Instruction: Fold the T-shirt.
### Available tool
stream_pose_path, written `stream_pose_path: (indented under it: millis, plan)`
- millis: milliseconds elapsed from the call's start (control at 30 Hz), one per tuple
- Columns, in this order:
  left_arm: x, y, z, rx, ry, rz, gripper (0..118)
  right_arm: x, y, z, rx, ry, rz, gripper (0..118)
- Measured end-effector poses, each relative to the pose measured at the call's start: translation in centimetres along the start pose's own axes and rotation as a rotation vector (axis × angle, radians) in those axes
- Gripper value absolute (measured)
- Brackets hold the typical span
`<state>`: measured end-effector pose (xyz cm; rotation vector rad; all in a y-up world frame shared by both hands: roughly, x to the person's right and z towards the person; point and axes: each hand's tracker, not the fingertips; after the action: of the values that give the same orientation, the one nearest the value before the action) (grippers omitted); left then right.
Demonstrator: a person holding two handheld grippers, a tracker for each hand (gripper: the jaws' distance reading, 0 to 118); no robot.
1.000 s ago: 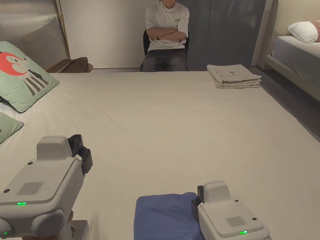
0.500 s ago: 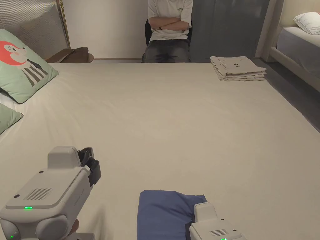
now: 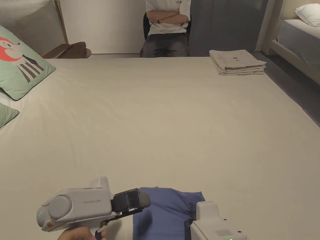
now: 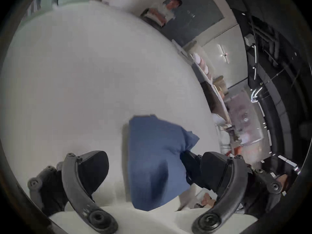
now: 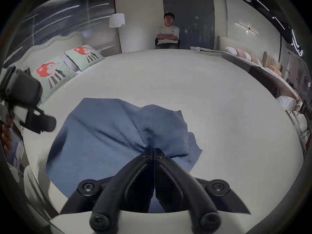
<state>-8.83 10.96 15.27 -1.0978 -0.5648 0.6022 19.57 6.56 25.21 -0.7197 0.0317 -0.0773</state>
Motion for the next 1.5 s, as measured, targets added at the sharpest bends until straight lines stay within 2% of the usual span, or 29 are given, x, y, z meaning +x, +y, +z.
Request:
stream_pose_path:
  millis: [167, 200, 233, 267, 300, 433, 567, 800, 967, 1300, 1500]
  plan:
    - [-1.8, 0.3, -2.5, -0.052, -0.031, 0.051, 108, 0.1, 0.0, 0.0, 0.002, 0.006, -0.012, 0]
    - [-1.9, 0.2, -2.7, -0.056, -0.029, 0.052, 102, 0.1, -0.1, 0.0, 0.002, 0.007, -0.012, 0]
    - [-1.9, 0.0, -2.9, -0.061, -0.036, 0.048, 86, 0.1, -0.1, 0.0, 0.002, 0.008, -0.013, 0]
    - [-1.7, -0.1, -2.9, -0.065, -0.035, 0.043, 58, 0.1, -0.1, 0.0, 0.001, 0.008, -0.014, 0]
    - [-1.7, -0.3, -3.1, -0.062, -0.034, 0.039, 49, 0.1, -0.1, 0.0, 0.000, 0.008, -0.014, 0]
    - [-1.1, -1.0, -3.5, -0.048, 0.007, -0.008, 49, 0.1, -0.1, -0.1, -0.001, 0.007, -0.020, 0]
    - [-0.5, -1.1, -3.1, -0.052, -0.010, -0.011, 25, 0.1, 0.0, 0.0, -0.003, 0.007, -0.022, 0]
    - [0.7, -0.9, -2.7, -0.047, 0.034, -0.091, 21, -0.4, 0.3, 0.5, 0.012, -0.004, 0.004, 0]
    - [0.6, -0.5, -2.3, -0.050, 0.030, -0.093, 20, -0.7, 1.2, 1.5, 0.031, -0.016, 0.020, 0]
    - [-0.3, 2.7, 2.1, -0.005, 0.107, -0.187, 20, -1.9, 9.4, 8.2, 0.337, -0.003, 0.054, 0]
    - [-4.5, 6.7, 7.8, 0.037, 0.268, -0.226, 20, -4.8, 13.0, 8.8, 0.428, 0.021, 0.086, 0]
